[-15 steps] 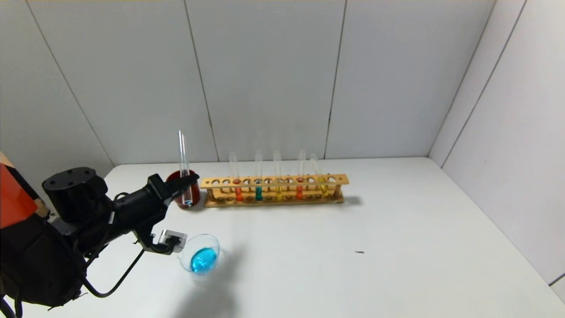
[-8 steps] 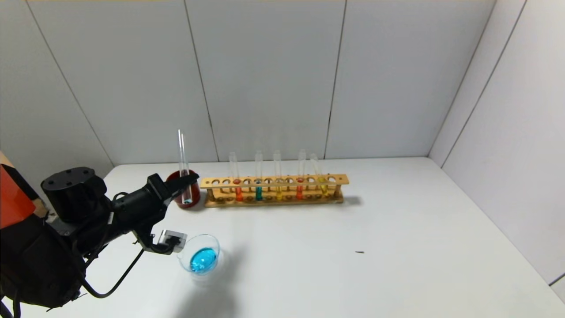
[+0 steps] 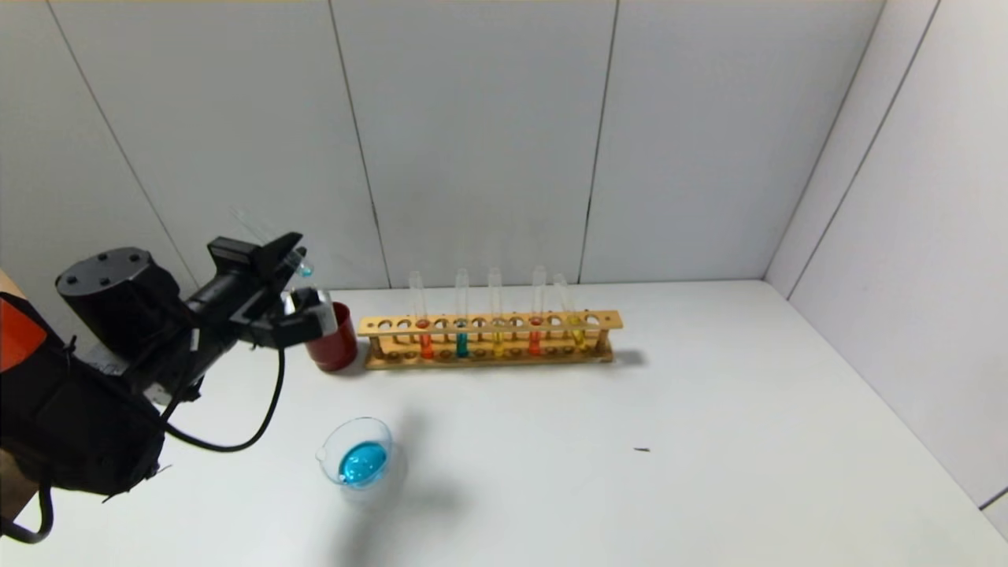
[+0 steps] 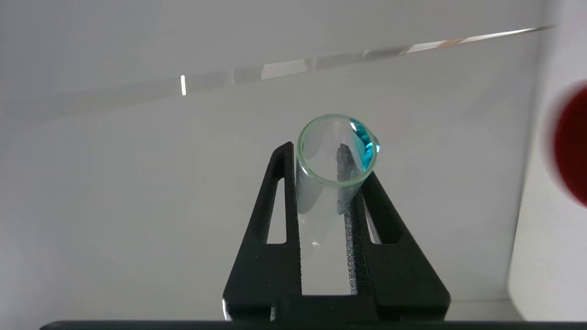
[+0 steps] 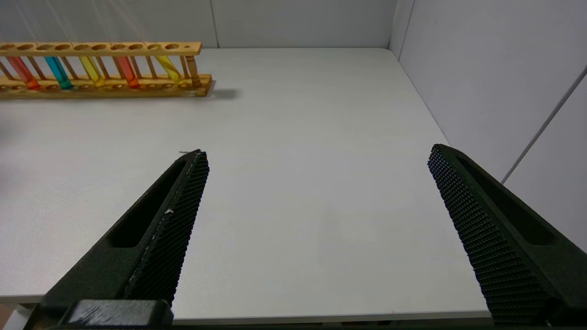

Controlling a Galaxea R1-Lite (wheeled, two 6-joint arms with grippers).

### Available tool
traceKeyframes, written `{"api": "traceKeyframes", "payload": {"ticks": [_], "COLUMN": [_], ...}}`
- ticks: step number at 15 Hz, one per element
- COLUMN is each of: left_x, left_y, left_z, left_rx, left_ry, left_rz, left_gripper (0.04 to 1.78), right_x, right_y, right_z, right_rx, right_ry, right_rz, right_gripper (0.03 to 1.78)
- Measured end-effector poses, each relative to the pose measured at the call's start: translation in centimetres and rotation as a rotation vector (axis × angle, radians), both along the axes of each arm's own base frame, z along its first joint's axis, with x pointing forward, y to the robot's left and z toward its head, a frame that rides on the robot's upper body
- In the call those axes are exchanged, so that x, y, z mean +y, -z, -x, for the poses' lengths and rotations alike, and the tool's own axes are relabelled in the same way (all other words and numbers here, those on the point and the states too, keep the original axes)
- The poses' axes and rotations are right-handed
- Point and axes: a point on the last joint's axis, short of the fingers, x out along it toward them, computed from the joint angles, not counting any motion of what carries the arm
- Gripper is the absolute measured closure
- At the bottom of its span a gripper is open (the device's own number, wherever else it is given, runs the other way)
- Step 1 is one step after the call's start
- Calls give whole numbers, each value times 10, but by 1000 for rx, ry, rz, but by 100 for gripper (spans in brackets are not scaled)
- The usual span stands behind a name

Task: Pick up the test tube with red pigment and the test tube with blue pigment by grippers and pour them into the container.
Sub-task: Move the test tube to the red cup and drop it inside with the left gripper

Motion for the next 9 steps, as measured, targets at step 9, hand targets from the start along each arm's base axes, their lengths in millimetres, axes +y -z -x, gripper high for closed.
{"api": "traceKeyframes", "payload": {"ticks": [9], "left_x": [-21], "left_y": [-57], "left_z": [-47], "left_rx": [43], "left_ry": [-233], "left_rz": [1179], "left_gripper": [150], "right_x": [0], "right_y": [0], "right_z": [0], "right_rx": [0], "right_ry": [0], "right_rz": [0], "right_gripper": [6]}}
